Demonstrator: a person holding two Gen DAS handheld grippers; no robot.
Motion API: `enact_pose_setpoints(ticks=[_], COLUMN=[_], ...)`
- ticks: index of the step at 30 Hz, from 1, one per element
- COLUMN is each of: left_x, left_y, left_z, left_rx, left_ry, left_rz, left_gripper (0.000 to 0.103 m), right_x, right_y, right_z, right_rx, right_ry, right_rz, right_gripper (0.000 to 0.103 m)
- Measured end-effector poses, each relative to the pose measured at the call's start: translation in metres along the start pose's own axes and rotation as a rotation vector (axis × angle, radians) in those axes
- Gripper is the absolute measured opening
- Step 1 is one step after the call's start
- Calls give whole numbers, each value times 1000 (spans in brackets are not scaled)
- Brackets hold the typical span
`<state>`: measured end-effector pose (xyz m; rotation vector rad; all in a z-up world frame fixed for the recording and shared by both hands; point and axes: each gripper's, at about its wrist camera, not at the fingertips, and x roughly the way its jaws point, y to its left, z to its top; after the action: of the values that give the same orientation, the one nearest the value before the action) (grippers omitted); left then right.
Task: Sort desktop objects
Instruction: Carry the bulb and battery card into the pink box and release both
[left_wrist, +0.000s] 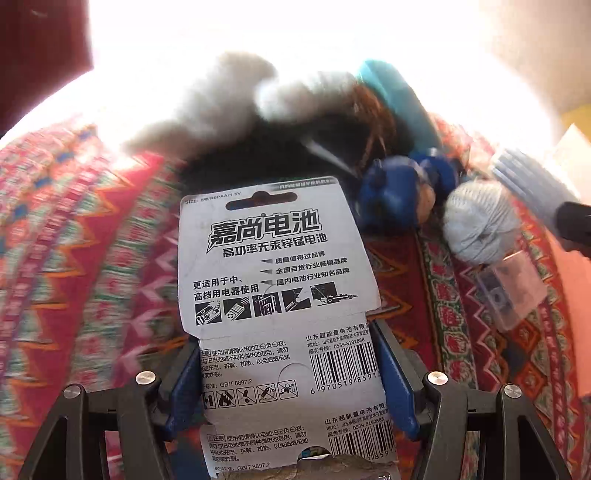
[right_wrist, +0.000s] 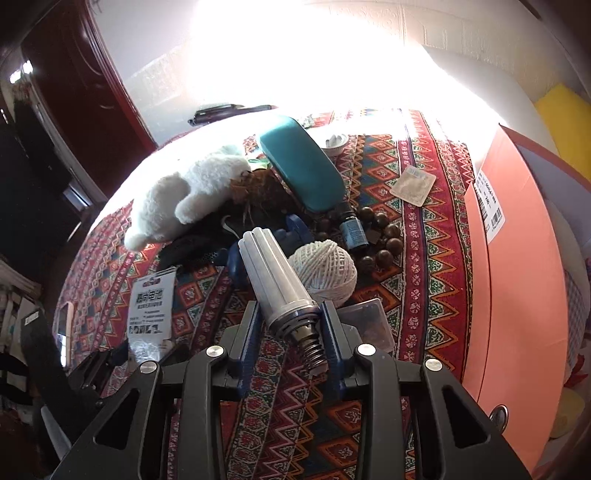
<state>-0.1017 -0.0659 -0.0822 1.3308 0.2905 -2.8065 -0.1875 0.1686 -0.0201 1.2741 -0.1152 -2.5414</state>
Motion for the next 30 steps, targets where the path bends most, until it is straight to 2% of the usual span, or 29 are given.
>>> enact_pose_setpoints(ticks=[8,10,16,21,28,30], left_x=[-67,-79,-112,-117,-84,-75], left_y=[-10,-22,-67,-146,-279,-315], left_z=[13,18,33,45,52,53], left_rx=[-7,21,104,214,386,438], left_ry=[-179,-214,-293,-333,-266,-256], left_rz=[-43,-51,-149,-232,-374,-389], left_gripper=[69,69,69,70,70,70], right_x=[-75,-94,-146,-163,-188,-195], right_y=[-3,-3,-13,-68,-144,-166], right_z=[5,6,7,-5,-23,-28], right_rx=[39,49,93,212,379,427], right_ry=[-185,-231,-358,-395,-445,-459], right_rz=[7,8,0,-84,-202,-236], right_gripper=[35,35,35,35,35,35])
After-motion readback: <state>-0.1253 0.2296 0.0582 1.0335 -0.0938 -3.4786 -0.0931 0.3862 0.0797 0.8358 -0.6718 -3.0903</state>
